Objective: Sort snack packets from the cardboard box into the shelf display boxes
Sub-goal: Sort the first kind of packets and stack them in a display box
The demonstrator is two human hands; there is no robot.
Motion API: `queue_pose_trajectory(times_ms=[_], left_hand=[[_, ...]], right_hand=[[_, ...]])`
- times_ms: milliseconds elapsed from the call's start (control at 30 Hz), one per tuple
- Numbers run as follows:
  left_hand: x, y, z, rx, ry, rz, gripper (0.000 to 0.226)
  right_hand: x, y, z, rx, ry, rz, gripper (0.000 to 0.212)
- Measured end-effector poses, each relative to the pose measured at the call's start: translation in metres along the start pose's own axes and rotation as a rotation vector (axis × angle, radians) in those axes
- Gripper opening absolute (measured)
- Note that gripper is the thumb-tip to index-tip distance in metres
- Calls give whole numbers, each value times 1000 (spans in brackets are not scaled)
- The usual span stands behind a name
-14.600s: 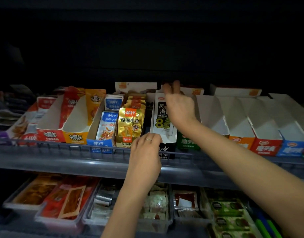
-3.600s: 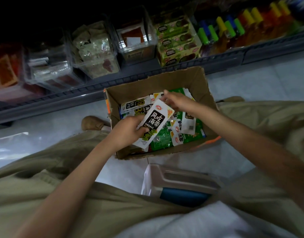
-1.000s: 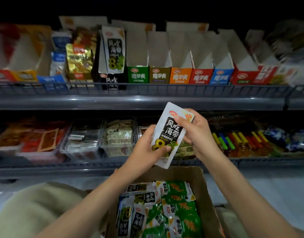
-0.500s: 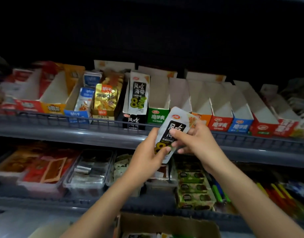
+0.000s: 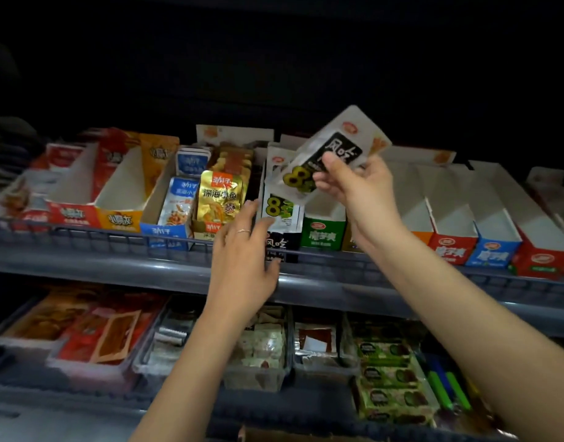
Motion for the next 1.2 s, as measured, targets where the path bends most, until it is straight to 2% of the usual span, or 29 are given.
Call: queue_pose_trajectory(times_ms=[133,233,400,500,600,733,1000,1133,1200], left_hand=[[-4,7,8,-13,42,16,37],[-7,8,11,21,57,22,37],[-10,8,12,28,76,-5,39],[-11,10,12,23,73,-17,39],[-11,12,12,13,65,-30,39],[-13,12,17,-2,41,-16,40],[-14,13,19,0,40,1,42],[-14,13,18,-14,34,-13,41],[-13,13,18,-15,30,-17,40]], right_hand=[[21,11,35,64,27,-127,28],[37,16,52,33,33,-298,30],[49,23,62,1,-159,-890,37],[53,19,62,33,-237,-1097,35],[58,20,66,57,-246,-1164,36],[54,29,73,96,-229,-1299,60],[53,43,81,104,-308,-1527,59],[54,46,75,205,-314,-1617,72],[52,47,71,219,-393,-1654,65]])
Point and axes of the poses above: each hand's wrist, its own z-axis towards the middle knuckle, its own y-axis out of the palm, x = y × z, the point moved 4 cm from there along z, towards the middle knuckle, and after that the axes turned 4 degrees about y, right-handed, at the moved point
